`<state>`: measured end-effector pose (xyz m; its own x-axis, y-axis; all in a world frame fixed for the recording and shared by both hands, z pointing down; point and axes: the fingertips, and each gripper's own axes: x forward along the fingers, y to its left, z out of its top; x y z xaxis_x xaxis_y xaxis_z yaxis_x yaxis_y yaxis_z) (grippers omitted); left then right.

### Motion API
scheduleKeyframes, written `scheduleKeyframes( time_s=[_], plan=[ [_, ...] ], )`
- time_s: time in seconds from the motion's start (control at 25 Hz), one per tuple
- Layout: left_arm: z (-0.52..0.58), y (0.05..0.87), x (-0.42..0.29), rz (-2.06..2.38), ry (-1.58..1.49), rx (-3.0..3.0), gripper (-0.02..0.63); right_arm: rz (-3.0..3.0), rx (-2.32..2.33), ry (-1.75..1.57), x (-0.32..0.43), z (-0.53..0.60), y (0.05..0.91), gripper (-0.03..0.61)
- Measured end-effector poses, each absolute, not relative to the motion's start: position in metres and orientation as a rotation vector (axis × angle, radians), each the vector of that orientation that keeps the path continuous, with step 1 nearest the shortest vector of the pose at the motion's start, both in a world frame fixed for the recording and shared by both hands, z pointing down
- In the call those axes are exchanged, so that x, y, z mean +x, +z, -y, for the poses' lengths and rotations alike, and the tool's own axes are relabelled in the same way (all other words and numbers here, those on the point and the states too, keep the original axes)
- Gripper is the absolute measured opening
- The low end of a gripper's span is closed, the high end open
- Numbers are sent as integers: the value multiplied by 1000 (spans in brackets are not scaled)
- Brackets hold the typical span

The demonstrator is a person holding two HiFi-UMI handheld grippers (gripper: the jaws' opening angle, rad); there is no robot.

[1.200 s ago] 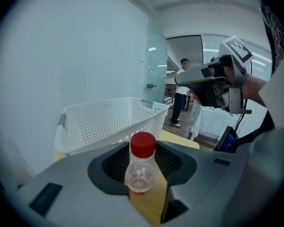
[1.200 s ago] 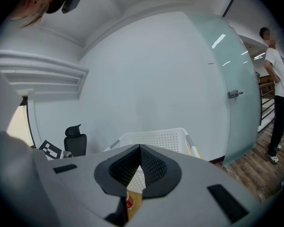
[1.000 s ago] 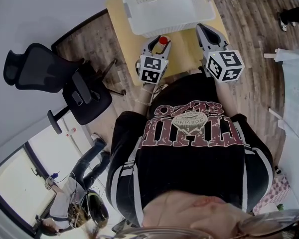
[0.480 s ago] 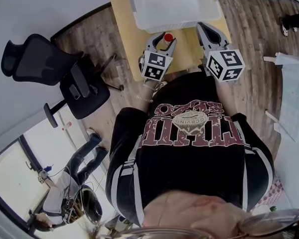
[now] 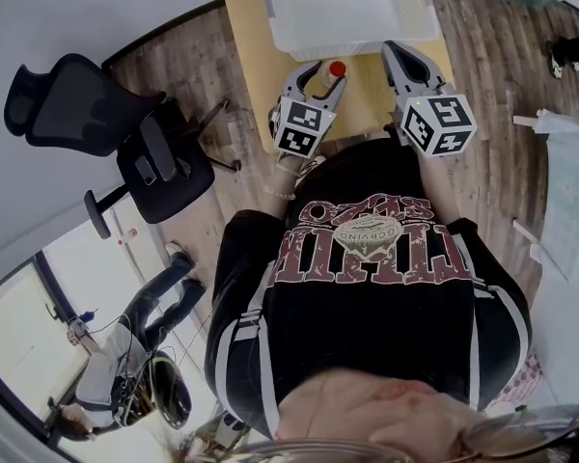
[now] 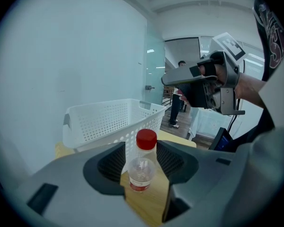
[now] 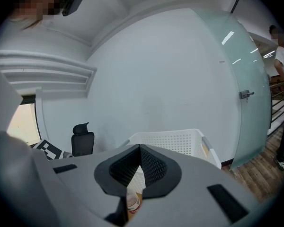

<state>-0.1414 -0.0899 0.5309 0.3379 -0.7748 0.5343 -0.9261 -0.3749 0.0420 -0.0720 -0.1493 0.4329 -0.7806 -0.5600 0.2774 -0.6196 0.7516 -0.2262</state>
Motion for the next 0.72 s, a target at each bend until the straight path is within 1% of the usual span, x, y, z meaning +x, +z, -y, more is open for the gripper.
scheduleKeyframes(
  time_s=[0.24,0.28,0.36,0.48,0.64,0.72],
  plan=[
    [85,499,-144,1541,511,2286,236,2763,939,457,-73,151,431,17],
    [85,491,-144,1551,483,2293,221,2766,941,456,-72,151,430,17],
    [87,473,-145,1581,427,2307,157,2770,944,453,-72,152,429,17],
    [90,454,-150,1623,368,2325,89,2774,949,450,-74,152,427,17],
    [92,444,-151,1656,340,2328,54,2784,955,444,-74,152,425,17],
    [93,441,-150,1666,321,2322,49,2792,956,443,-73,152,423,17]
  ],
)
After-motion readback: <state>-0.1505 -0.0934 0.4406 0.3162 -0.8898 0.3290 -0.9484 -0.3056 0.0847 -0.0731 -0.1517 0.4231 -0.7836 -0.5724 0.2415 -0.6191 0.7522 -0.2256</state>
